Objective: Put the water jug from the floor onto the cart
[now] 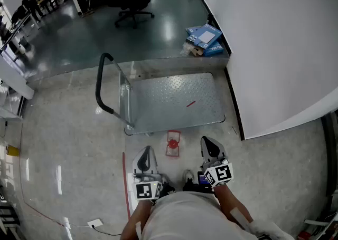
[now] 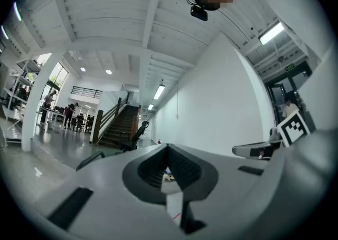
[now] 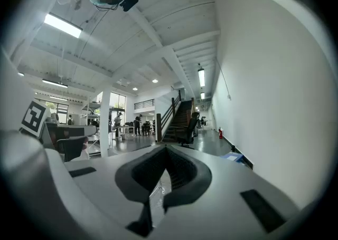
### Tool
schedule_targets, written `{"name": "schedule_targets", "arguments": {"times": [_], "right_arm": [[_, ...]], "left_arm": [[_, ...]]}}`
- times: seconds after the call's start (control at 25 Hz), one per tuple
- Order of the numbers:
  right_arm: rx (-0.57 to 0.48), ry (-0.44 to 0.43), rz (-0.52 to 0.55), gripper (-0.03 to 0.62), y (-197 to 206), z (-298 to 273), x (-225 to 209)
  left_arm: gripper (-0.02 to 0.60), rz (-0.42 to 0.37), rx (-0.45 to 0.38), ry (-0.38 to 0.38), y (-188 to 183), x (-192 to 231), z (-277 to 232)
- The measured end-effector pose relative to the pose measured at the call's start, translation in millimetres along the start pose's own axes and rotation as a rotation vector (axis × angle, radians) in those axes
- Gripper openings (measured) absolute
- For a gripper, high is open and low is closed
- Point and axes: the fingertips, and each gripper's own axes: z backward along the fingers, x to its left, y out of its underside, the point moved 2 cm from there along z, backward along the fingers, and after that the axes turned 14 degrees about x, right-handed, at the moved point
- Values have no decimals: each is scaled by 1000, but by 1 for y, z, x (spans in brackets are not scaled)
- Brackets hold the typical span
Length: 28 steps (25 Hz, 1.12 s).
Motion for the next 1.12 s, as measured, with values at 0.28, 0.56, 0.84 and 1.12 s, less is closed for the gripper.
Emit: {"name": "schedule_targets", "arguments": {"times": [0.28, 0.56, 0.84, 1.12], "right_arm": [[2, -5, 0, 11, 1, 0, -1], [7, -14, 7, 11, 2, 0, -2], [76, -9, 60, 12, 21, -26, -7], [345, -93, 238, 147, 90, -88, 2]], "left_arm": [[3, 1, -1, -3, -1, -1, 0], [3, -1, 4, -3, -2, -4, 1], [3, -30, -7, 6, -4, -8, 5], [3, -4, 29, 10, 10, -6, 0]]}}
